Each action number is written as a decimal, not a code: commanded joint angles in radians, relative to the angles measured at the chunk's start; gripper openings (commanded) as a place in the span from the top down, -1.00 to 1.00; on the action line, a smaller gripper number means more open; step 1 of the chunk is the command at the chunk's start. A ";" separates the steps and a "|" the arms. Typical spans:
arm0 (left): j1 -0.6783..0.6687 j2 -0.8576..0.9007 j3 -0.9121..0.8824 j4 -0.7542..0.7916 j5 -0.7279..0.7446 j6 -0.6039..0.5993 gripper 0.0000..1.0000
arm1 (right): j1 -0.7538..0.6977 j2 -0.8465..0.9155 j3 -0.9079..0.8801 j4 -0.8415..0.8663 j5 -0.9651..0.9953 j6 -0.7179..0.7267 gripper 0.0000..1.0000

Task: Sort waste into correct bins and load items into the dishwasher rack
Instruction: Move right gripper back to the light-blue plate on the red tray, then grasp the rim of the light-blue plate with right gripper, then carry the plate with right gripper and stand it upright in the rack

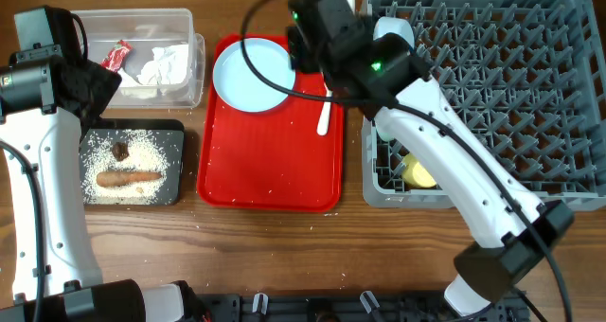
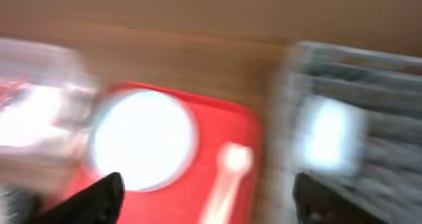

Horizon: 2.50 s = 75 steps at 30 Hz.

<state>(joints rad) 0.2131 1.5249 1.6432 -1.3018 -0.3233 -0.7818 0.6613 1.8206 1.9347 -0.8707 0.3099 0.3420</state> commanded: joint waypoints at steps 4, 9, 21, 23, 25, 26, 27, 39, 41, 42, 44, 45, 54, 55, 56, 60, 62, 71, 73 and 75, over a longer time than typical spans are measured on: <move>-0.002 -0.001 0.010 0.000 0.001 0.016 -1.00 | 0.000 0.285 -0.043 0.069 -0.230 0.380 -0.33; -0.002 -0.001 0.010 -0.001 0.001 0.016 -1.00 | -0.005 0.453 -0.044 0.066 -0.245 0.499 -0.04; -0.002 -0.001 0.010 0.000 0.001 0.016 -1.00 | -0.011 0.564 -0.044 0.109 -0.335 0.578 0.63; -0.002 -0.001 0.010 0.000 0.001 0.016 -1.00 | -0.016 0.564 -0.043 0.069 -0.376 0.574 0.91; -0.002 -0.001 0.010 0.000 0.001 0.016 -1.00 | -0.034 0.564 -0.042 0.076 -0.455 0.487 0.91; -0.002 -0.001 0.010 0.000 0.001 0.016 -1.00 | -0.050 0.564 -0.040 0.072 -0.499 0.430 0.92; -0.002 -0.001 0.010 -0.001 0.001 0.016 -1.00 | -0.069 0.564 -0.037 0.062 -0.546 0.378 0.91; -0.002 -0.001 0.010 -0.001 0.001 0.016 -1.00 | -0.227 0.031 0.014 -0.074 -0.268 -0.142 0.91; -0.002 -0.001 0.010 0.000 0.001 0.016 -1.00 | -0.232 -0.103 0.014 -0.121 0.053 -0.156 0.92; -0.002 -0.001 0.010 0.000 0.001 0.016 -1.00 | -0.236 -0.148 0.014 -0.144 0.201 -0.156 0.91; -0.002 -0.001 0.010 -0.001 0.001 0.016 -1.00 | -0.252 -0.191 0.014 -0.175 0.418 -0.159 0.92; -0.002 -0.001 0.010 -0.001 0.001 0.016 -1.00 | -0.265 -0.196 0.014 -0.200 0.570 -0.171 0.91; -0.002 -0.001 0.010 -0.001 0.001 0.016 -1.00 | -0.440 -0.008 -0.024 -0.104 0.762 -0.369 0.91; -0.002 -0.001 0.010 0.000 0.001 0.016 -1.00 | -0.454 0.027 -0.024 -0.101 0.763 -0.369 0.91; -0.002 -0.001 0.010 0.000 0.001 0.016 -1.00 | -0.460 0.054 -0.024 -0.101 0.751 -0.369 0.91; -0.002 -0.001 0.010 -0.001 0.001 0.016 -1.00 | -0.467 0.169 -0.024 -0.068 0.701 -0.433 0.91; -0.002 -0.001 0.010 0.000 0.001 0.016 -1.00 | -0.467 0.201 -0.024 -0.064 0.666 -0.451 0.91; -0.002 -0.001 0.010 0.000 0.001 0.016 -1.00 | -0.466 0.165 -0.018 -0.175 0.359 -0.279 -0.99; -0.002 -0.001 0.010 -0.001 0.001 0.016 -1.00 | -0.466 0.081 -0.014 -0.237 0.089 -0.211 -0.99; -0.002 -0.001 0.010 0.000 0.001 0.016 -1.00 | -0.465 0.013 -0.014 -0.227 -0.348 -0.175 -0.78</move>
<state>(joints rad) 0.2131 1.5249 1.6432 -1.3025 -0.3237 -0.7818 0.1944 1.9419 1.9171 -1.1072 0.4248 0.0792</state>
